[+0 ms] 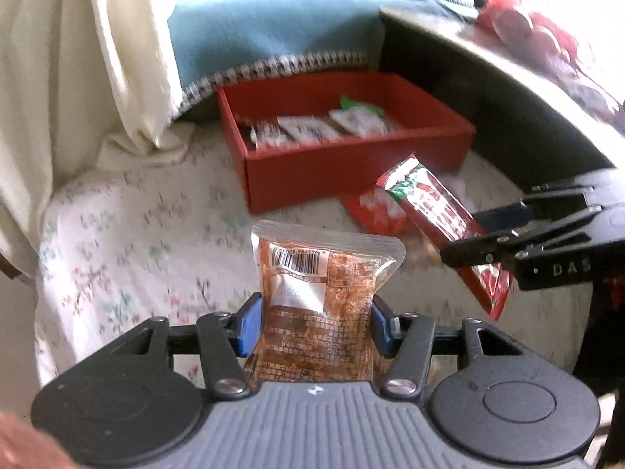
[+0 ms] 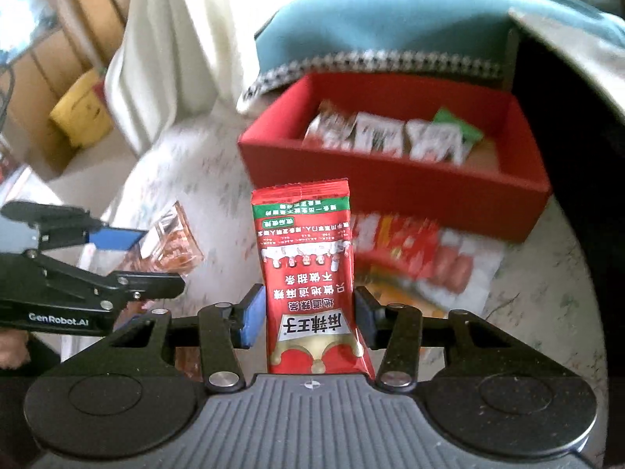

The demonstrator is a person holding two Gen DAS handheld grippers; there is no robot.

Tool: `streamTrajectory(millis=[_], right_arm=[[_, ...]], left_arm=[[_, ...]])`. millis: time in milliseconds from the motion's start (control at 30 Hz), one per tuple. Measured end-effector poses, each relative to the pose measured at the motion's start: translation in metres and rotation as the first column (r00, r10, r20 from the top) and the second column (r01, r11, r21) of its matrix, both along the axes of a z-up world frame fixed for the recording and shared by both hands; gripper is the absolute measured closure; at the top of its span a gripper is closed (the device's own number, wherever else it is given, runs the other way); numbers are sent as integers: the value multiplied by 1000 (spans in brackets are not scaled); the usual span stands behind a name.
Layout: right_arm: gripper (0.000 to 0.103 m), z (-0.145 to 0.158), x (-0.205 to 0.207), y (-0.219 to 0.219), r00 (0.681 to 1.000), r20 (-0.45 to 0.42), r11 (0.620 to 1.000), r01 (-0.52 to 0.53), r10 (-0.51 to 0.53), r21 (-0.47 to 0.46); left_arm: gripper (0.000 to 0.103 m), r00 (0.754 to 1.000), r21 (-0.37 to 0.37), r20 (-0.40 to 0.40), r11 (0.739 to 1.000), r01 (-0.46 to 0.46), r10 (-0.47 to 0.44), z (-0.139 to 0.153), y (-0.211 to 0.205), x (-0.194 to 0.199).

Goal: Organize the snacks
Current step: 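Lift both held packets and carry them over the red box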

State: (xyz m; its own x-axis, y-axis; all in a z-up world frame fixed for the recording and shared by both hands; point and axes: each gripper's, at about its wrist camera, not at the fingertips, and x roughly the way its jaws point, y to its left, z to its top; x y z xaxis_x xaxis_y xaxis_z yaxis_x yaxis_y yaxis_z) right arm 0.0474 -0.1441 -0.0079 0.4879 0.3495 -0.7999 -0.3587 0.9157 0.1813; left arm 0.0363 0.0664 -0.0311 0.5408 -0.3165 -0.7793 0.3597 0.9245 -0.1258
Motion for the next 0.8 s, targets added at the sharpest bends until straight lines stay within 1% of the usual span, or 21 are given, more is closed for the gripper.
streamTrajectory(millis=[133, 233, 367, 467, 567, 667, 800], right_arm=[[47, 10, 5, -3, 999, 38, 999, 38, -38, 13], [47, 17, 5, -2, 996, 74, 999, 50, -51, 9], [47, 31, 12, 1, 990, 121, 997, 67, -71, 33], [47, 42, 20, 4, 984, 153, 995, 83, -91, 57], [47, 53, 30, 5, 976, 189, 993, 101, -112, 67], [47, 59, 44, 4, 969, 208, 989, 120, -136, 85], [47, 63, 62, 5, 959, 234, 985, 140, -159, 96]], left_arm=[[55, 997, -44, 34, 997, -67, 69, 8, 2, 6], [55, 993, -62, 57, 993, -99, 102, 13, 2, 9], [55, 986, -135, 71, 981, -140, 150, 24, 2, 17], [54, 977, -155, 114, 975, -161, 180, 36, -2, 22], [54, 968, -193, 144, 965, -176, 205, 45, -4, 31], [54, 954, -195, 183, 960, -202, 238, 54, -7, 41], [54, 939, -217, 207, 949, -228, 273, 62, -8, 58]])
